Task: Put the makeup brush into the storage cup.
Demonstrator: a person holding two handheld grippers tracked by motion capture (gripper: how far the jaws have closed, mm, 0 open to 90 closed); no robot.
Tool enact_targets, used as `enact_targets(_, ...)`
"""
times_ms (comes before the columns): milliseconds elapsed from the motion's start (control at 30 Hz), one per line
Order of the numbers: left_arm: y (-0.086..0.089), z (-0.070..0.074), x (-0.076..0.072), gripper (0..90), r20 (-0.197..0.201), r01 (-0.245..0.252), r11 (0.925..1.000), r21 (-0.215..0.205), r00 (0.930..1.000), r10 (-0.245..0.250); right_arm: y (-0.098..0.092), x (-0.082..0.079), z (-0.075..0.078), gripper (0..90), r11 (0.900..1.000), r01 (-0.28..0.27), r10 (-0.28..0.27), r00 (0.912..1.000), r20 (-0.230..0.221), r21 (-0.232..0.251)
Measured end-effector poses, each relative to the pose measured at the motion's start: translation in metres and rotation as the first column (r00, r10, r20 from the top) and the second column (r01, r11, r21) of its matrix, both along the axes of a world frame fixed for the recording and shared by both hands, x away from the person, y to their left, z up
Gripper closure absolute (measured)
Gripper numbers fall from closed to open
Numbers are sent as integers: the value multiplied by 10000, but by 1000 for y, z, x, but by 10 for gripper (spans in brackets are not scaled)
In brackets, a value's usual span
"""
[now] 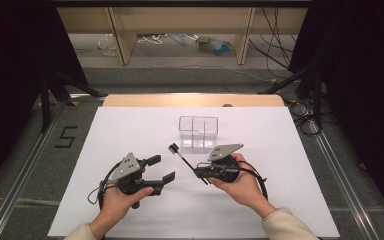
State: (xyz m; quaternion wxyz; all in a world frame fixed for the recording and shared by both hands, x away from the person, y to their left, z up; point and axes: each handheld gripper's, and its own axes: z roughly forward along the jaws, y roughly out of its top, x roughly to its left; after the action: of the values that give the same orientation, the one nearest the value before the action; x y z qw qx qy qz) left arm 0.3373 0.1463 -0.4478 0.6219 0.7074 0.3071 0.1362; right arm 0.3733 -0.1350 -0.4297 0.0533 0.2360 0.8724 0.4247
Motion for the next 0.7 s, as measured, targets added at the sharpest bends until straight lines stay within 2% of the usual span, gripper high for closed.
enact_targets(167, -10, 0, 7, 255, -61, 302, 9992, -257, 9995, -304, 1, -1, 1, 858, 10000, 20, -21, 9999, 120, 96)
enact_targets(200, -12, 0, 6, 262, -241, 182, 9991, -380, 9995, -191, 1, -1, 1, 858, 9999, 14, -16, 9999, 138, 109)
enact_targets(267, -13, 0, 8, 268, -114, 338, 9989, -312, 9994, -341, 1, -1, 2, 858, 9999, 17, -19, 9999, 148, 135)
enact_targets(333, -18, 0, 11, 285, -213, 403, 9984, -401, 9989, -412, 2, -1, 2, 858, 9998, 52, -55, 9998, 186, 211)
enact_targets(400, -21, -1, 12, 308, -241, 329, 9983, -489, 9991, -341, 2, -2, 2, 858, 9998, 49, -52, 9999, 160, 210)
enact_targets(433, -22, -1, 12, 322, -424, 201, 9978, -630, 9988, -228, 2, -2, 2, 858, 9998, 46, -50, 9998, 180, 218)
enact_targets(533, -23, -1, 15, 358, -369, 259, 9974, -674, 9989, -285, 2, -2, 2, 858, 9997, 53, -58, 9998, 211, 237)
enact_targets(700, -28, -2, 18, 419, -555, 252, 9955, -912, 9980, -304, 3, -3, 3, 858, 9996, 76, -85, 9995, 296, 289)
